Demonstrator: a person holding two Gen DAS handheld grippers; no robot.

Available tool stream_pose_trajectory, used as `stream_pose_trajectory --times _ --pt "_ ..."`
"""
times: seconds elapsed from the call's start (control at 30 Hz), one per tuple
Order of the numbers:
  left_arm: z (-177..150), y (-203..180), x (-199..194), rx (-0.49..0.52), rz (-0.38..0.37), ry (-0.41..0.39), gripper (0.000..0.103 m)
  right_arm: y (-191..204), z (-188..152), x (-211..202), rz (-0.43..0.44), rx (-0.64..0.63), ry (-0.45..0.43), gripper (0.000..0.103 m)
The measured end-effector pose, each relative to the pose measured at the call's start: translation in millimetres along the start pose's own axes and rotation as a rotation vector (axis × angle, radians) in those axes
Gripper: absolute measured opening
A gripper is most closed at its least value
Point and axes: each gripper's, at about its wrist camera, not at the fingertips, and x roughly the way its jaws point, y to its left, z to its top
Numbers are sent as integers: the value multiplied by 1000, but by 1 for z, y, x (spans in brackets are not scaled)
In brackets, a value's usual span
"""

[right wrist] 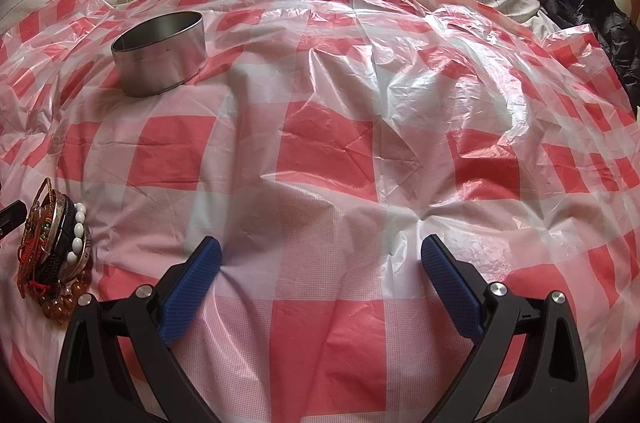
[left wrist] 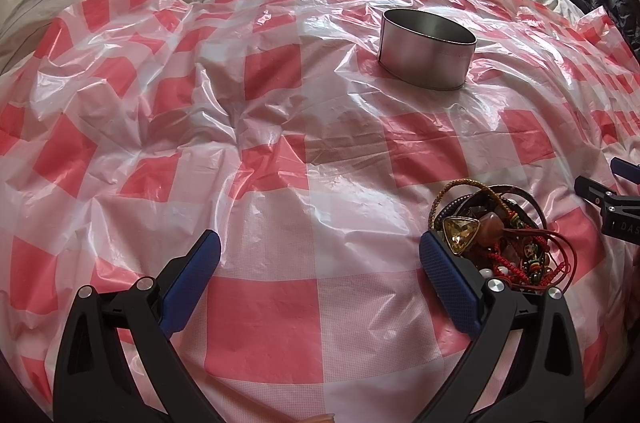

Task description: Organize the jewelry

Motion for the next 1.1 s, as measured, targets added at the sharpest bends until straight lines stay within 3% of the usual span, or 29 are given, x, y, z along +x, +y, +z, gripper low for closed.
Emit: stream_pose_trajectory --times 1.1 --pt "-1 -3 1 2 2 2 96 -2 3 0 2 1 4 96"
